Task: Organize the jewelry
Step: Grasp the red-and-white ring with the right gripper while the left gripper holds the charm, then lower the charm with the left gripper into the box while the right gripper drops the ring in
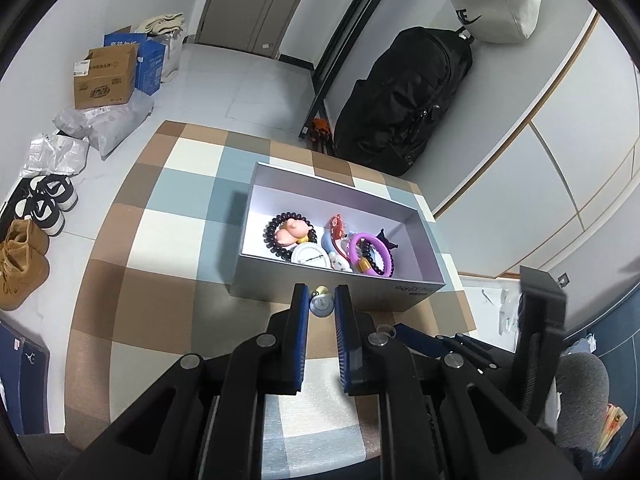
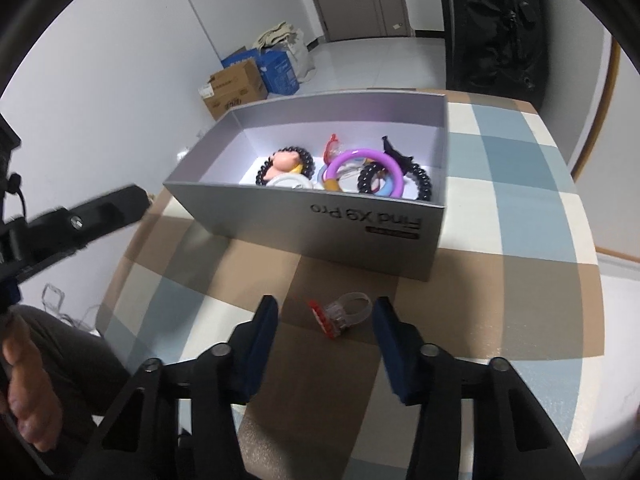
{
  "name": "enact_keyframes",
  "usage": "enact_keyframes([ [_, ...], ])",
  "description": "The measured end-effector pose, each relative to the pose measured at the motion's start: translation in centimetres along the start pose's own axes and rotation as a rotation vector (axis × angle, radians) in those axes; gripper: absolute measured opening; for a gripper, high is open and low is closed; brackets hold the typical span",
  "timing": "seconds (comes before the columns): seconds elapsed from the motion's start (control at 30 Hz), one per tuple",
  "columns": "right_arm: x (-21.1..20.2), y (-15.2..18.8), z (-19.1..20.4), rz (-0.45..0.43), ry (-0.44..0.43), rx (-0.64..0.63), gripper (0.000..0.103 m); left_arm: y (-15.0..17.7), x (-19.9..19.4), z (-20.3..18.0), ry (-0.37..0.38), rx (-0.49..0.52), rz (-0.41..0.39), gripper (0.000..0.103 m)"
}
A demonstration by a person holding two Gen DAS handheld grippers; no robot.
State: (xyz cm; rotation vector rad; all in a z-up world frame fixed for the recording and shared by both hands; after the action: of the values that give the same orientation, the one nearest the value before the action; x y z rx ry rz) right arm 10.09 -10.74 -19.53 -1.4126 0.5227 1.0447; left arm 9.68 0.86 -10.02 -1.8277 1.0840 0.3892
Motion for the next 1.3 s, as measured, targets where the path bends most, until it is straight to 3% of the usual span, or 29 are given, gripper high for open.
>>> enact_keyframes([
  [0.07, 0.2, 0.0, -0.1, -0.006, 0.055, -0.023, 0.031, 0.0, -0.1, 0.1, 0.002, -0.001, 0.0, 0.008],
  [0.17, 0.2, 0.0, -0.1, -0.006, 0.064, -0.025, 0.029, -0.1, -0.1, 0.1, 0.006, -0.006, 0.0, 0.008],
  [0.37, 0.0, -0.1, -0.4, -0.008, 0.053, -0.011, 0.029, -0.4, -0.3, -0.3, 0.037, -0.012, -0.011, 0.008],
  [0.83, -0.8, -1.5, 0.7, -0.047, 0.008, -0.005, 0.029, -0.6, -0.3, -0.4, 0.029, -0.012, -0.023, 0.008],
  [1.3, -4.4, -4.4, 2.6, -0.152, -0.115, 0.0, 0.029, -2.2, 0.4, -0.5, 0.037, -0.031, -0.045, 0.008],
])
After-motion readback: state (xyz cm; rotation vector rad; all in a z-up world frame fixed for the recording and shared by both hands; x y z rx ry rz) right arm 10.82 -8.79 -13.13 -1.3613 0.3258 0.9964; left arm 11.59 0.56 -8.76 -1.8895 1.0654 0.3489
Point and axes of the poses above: each gripper's, at about its wrist camera, not at the fingertips, and x roughly the way its jaws point, z to its left, y to its underside, the point moved 10 cm from there along x, roughly the way its jaws point, and after that the axes turned 7 degrees about y, right-handed, at the moved point
